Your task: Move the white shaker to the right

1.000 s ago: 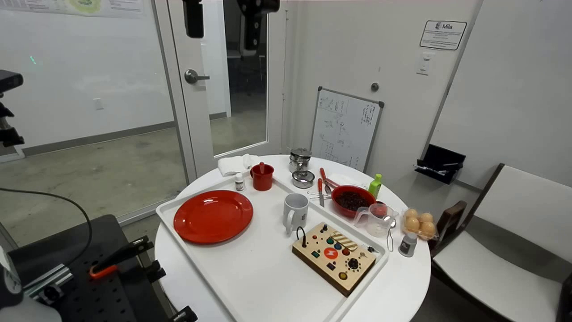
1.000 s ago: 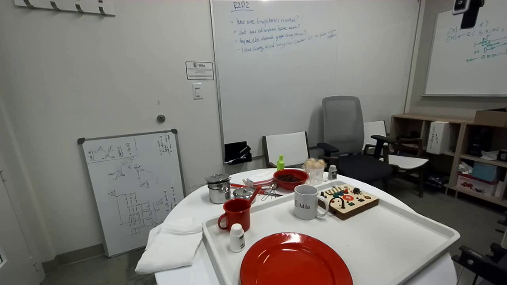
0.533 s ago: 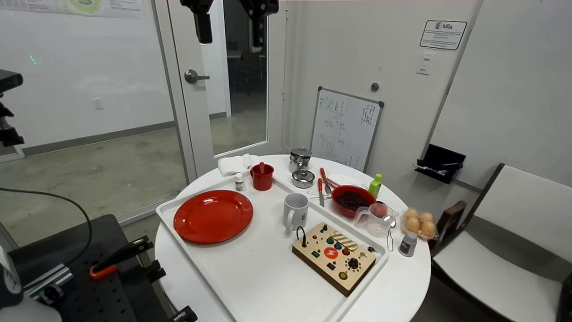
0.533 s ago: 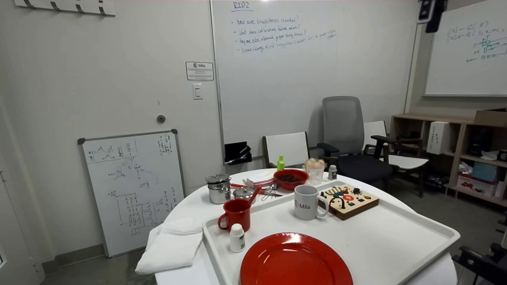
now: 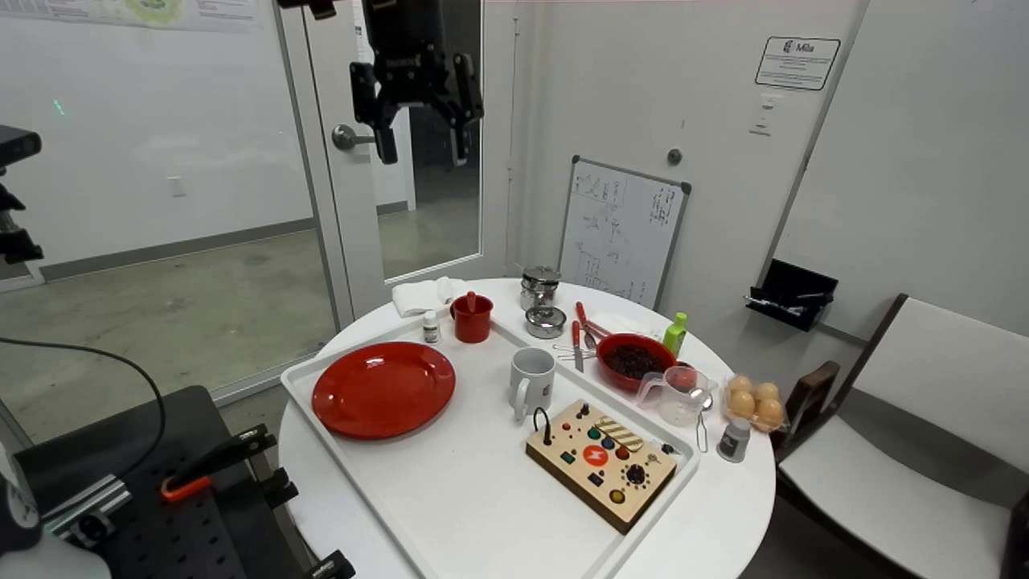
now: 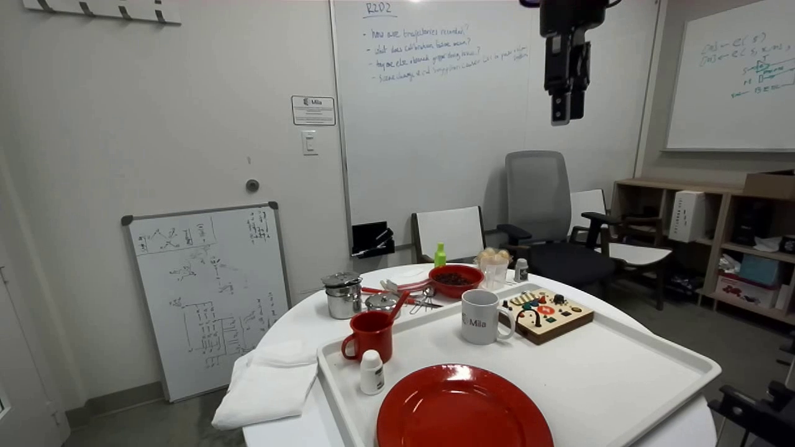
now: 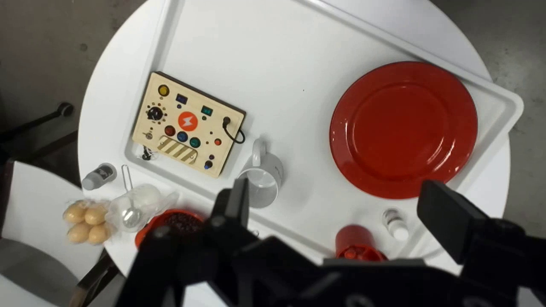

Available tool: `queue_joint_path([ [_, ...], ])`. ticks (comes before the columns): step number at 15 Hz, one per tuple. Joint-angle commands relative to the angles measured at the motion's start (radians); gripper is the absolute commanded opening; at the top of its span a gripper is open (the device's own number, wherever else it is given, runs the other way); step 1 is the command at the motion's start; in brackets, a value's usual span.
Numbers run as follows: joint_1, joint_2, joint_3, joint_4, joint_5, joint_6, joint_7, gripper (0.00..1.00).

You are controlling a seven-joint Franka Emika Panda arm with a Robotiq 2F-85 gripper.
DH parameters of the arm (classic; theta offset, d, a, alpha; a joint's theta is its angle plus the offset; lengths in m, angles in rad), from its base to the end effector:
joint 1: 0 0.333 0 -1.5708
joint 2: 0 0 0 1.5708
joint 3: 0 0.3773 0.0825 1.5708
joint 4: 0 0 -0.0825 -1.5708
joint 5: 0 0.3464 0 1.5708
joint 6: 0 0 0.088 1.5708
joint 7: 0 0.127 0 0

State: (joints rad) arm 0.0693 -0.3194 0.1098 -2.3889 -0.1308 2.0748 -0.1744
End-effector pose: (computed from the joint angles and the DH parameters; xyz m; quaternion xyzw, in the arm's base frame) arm 0.3874 0.0646 0.4974 0.9762 0.2036 0.0012 0.0744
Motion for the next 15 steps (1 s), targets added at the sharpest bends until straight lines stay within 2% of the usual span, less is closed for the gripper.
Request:
queue_joint_path([
  [1, 0.019, 0.041, 0.004, 0.012, -0.019, -0.010, 0.013, 1.00],
  [3, 0.025, 0.078, 0.009, 0.018, -0.021, -0.004, 0.019, 1.00],
  [8, 0.023, 0.068, -0.001, 0.020, -0.014, -0.007, 0.020, 1.00],
  [12, 0.042, 0.238, 0.004, 0.104, -0.008, 0.073, -0.052, 1.00],
  [15, 0.053, 0.406, 0.030, 0.224, -0.077, 0.111, -0.043, 1.00],
])
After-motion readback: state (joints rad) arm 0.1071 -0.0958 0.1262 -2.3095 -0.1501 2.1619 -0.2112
